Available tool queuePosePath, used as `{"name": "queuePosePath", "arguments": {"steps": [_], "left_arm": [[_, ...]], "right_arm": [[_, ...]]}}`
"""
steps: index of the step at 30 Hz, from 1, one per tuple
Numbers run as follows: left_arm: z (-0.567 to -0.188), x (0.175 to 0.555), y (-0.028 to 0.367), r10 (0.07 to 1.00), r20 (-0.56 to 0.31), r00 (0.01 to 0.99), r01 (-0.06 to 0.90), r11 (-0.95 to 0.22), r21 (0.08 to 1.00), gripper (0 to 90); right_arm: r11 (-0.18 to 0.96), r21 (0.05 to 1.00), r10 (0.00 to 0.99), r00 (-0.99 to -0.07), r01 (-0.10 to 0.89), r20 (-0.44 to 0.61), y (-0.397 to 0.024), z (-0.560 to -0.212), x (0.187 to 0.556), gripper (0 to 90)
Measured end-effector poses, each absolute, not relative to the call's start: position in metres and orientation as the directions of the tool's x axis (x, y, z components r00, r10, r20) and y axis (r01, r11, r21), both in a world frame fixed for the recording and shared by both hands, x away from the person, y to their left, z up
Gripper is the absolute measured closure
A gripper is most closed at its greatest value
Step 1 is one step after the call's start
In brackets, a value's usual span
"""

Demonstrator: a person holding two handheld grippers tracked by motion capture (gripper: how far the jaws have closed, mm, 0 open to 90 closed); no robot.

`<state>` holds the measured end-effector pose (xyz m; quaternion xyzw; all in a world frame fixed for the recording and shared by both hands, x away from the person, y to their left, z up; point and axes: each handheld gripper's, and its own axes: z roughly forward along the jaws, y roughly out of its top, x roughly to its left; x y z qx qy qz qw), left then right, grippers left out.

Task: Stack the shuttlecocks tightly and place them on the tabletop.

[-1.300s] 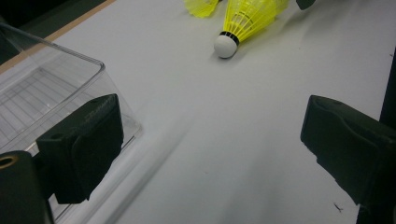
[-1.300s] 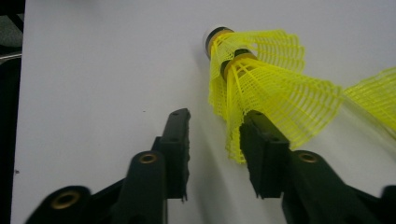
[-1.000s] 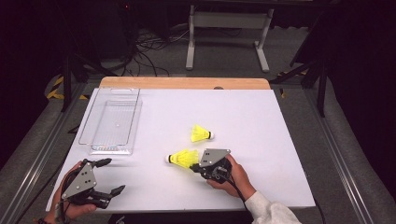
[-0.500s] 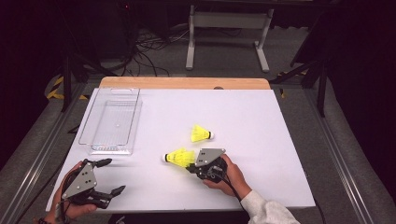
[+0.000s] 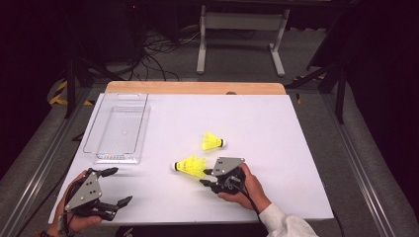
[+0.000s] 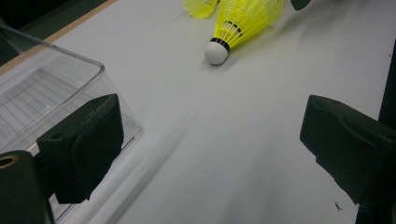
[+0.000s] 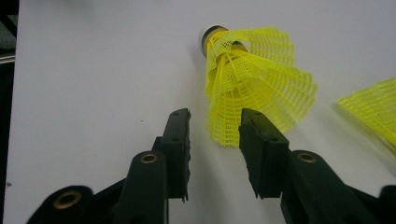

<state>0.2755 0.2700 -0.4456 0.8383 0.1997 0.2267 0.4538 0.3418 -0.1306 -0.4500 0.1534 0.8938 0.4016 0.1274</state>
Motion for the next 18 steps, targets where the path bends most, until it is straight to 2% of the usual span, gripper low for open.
{"name": "queuePosePath", "arguments": {"steps": [18], "left_arm": [[-0.445, 0.278, 0.267, 0.531, 0.194, 0.825, 0.120, -0.500, 0.857, 7.3]], "right_arm": [[0.597, 0.786, 0.430, -0.891, 0.162, -0.143, -0.148, -0.433, 0.330, 56.4]]}}
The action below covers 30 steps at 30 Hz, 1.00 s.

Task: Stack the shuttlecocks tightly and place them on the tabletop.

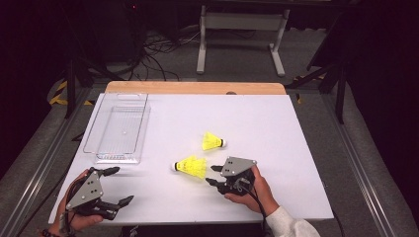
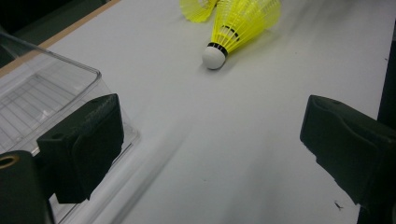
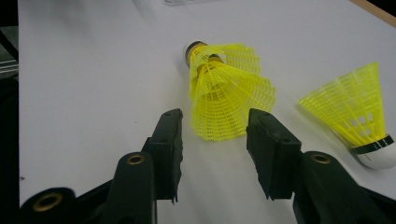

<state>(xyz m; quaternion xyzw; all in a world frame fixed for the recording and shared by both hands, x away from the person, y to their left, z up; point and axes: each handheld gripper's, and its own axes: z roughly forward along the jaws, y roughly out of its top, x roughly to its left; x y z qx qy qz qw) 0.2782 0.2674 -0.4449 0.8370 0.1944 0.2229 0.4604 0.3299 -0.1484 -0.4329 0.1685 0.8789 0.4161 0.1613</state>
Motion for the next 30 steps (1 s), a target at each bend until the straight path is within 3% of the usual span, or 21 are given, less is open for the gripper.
{"name": "queuePosePath", "arguments": {"steps": [11, 23, 30], "left_arm": [[-0.445, 0.280, 0.266, 0.524, 0.190, 0.830, 0.120, -0.501, 0.857, 7.4], [-0.445, 0.280, 0.267, 0.522, 0.191, 0.831, 0.119, -0.503, 0.856, 7.2], [-0.446, 0.279, 0.266, 0.519, 0.191, 0.833, 0.120, -0.506, 0.854, 7.2]], "right_arm": [[0.575, 0.801, 0.458, -0.876, 0.164, -0.149, -0.155, -0.427, 0.328, 51.4], [0.525, 0.834, 0.527, -0.834, 0.171, -0.161, -0.163, -0.414, 0.332, 35.4], [0.486, 0.856, 0.600, -0.779, 0.175, -0.181, -0.161, -0.407, 0.339, 20.4]]}}
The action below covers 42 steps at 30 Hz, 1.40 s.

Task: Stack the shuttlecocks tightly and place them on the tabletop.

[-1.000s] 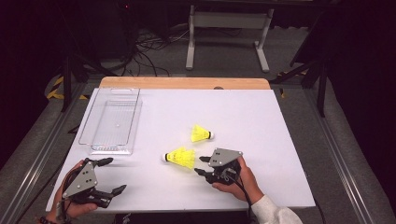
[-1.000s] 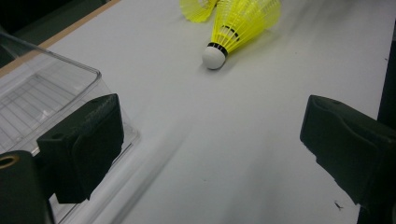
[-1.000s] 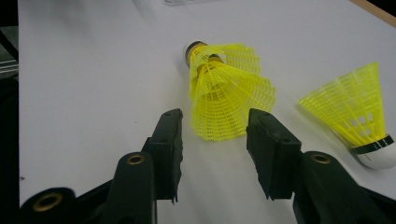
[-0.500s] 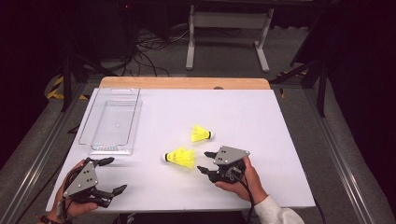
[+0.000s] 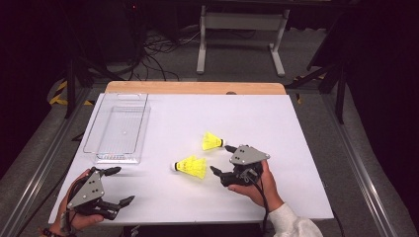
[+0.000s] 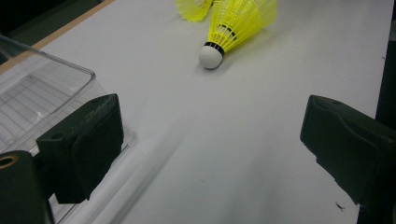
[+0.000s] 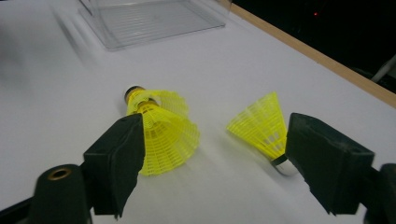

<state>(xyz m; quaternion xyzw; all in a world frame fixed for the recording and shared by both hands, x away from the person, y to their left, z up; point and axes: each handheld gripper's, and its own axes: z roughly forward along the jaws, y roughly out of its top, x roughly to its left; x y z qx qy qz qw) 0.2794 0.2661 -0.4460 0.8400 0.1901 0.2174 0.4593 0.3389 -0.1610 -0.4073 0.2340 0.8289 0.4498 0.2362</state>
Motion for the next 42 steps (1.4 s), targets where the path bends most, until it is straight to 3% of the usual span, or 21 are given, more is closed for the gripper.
{"name": "queuePosePath", "arguments": {"steps": [6, 16, 32, 42], "left_arm": [[-0.447, 0.280, 0.266, 0.516, 0.193, 0.835, 0.118, -0.510, 0.852, 7.1], [-0.448, 0.282, 0.264, 0.511, 0.186, 0.839, 0.125, -0.515, 0.848, 7.1], [-0.449, 0.281, 0.266, 0.504, 0.178, 0.845, 0.125, -0.511, 0.850, 7.2], [-0.449, 0.282, 0.266, 0.503, 0.176, 0.846, 0.127, -0.510, 0.851, 7.4]], "right_arm": [[0.438, 0.870, 0.659, -0.739, 0.224, -0.142, -0.160, -0.397, 0.354, 19.3], [0.447, 0.852, 0.721, -0.674, 0.273, -0.162, -0.141, -0.387, 0.387, 19.4], [0.518, 0.777, 0.753, -0.622, 0.358, -0.215, -0.099, -0.415, 0.430, 16.6], [0.531, 0.731, 0.763, -0.616, 0.428, -0.194, -0.103, -0.426, 0.439, 36.0]]}}
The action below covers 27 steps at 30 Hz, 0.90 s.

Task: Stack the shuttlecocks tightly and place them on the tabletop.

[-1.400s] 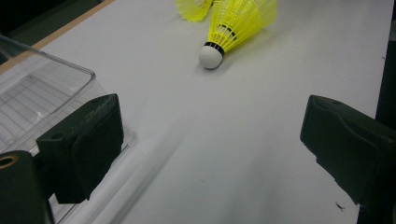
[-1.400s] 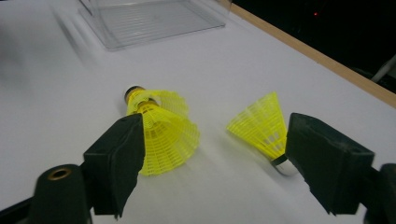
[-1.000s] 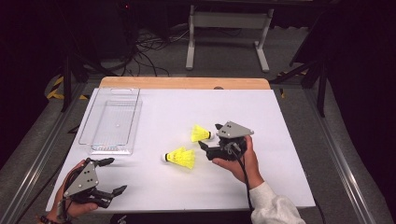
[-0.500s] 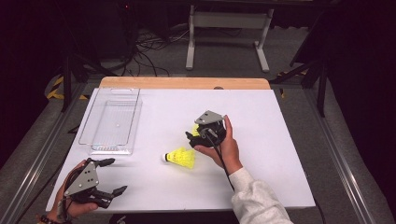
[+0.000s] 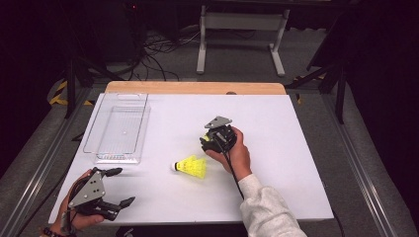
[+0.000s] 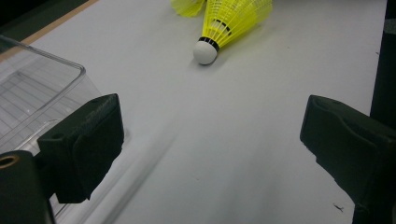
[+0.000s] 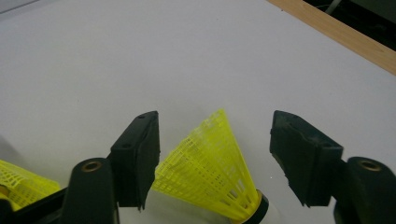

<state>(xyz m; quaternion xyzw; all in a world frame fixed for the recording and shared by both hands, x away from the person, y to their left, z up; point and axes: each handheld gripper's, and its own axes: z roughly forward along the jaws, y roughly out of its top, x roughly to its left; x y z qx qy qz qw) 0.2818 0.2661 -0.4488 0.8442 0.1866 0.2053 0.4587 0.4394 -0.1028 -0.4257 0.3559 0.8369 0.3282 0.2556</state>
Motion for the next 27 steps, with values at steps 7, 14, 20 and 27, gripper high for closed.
{"name": "queuePosePath", "arguments": {"steps": [7, 14, 20, 27], "left_arm": [[-0.449, 0.282, 0.266, 0.506, 0.172, 0.845, 0.132, -0.510, 0.850, 7.4], [-0.449, 0.282, 0.267, 0.507, 0.174, 0.844, 0.132, -0.511, 0.849, 7.4], [-0.449, 0.282, 0.266, 0.505, 0.171, 0.846, 0.135, -0.513, 0.848, 7.5], [-0.449, 0.282, 0.267, 0.506, 0.173, 0.845, 0.133, -0.513, 0.848, 7.6]], "right_arm": [[0.566, 0.689, 0.749, -0.631, 0.452, -0.201, -0.103, -0.431, 0.440, 45.3], [0.580, 0.690, 0.740, -0.635, 0.433, -0.223, -0.104, -0.428, 0.437, 66.2], [0.601, 0.686, 0.730, -0.631, 0.409, -0.263, -0.107, -0.422, 0.435, 85.6], [0.588, 0.712, 0.742, -0.606, 0.384, -0.286, -0.117, -0.415, 0.432, 89.4]]}}
